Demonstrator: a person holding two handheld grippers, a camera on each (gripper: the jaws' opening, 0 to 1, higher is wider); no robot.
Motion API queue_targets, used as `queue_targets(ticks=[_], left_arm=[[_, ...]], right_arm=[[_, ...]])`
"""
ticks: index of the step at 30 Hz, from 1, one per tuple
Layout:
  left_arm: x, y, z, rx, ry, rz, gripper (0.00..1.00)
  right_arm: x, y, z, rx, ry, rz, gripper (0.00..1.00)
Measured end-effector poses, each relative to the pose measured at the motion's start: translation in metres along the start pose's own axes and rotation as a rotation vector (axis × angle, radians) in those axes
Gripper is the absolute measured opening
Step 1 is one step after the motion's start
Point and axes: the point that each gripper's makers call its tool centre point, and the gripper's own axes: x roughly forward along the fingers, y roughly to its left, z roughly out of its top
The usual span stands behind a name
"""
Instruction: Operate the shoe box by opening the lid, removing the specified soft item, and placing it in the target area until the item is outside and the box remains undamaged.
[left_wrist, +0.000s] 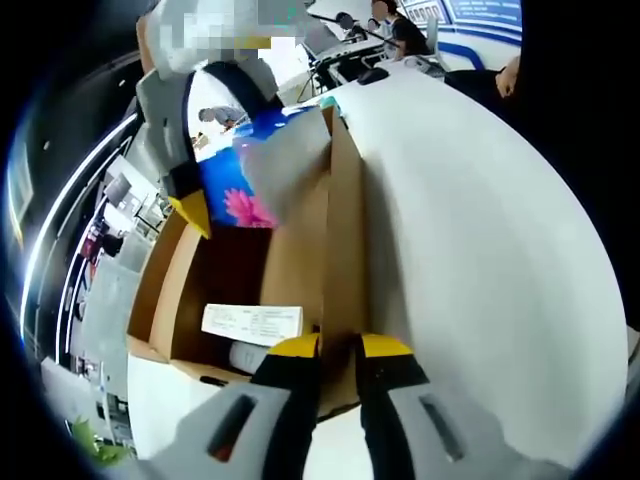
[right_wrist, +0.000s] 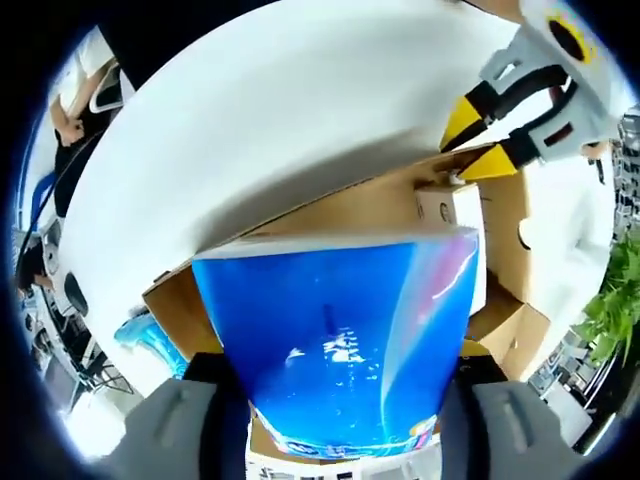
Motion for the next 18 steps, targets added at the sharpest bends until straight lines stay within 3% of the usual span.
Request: queue_targets(ticks=[18], left_arm=[[-0.001, 0.000, 0.000, -0.003, -0.001, 0.000, 0.13]], right_arm=[[-0.031, 0.022, -0.014, 0.080, 0.052, -0.018, 0.76]])
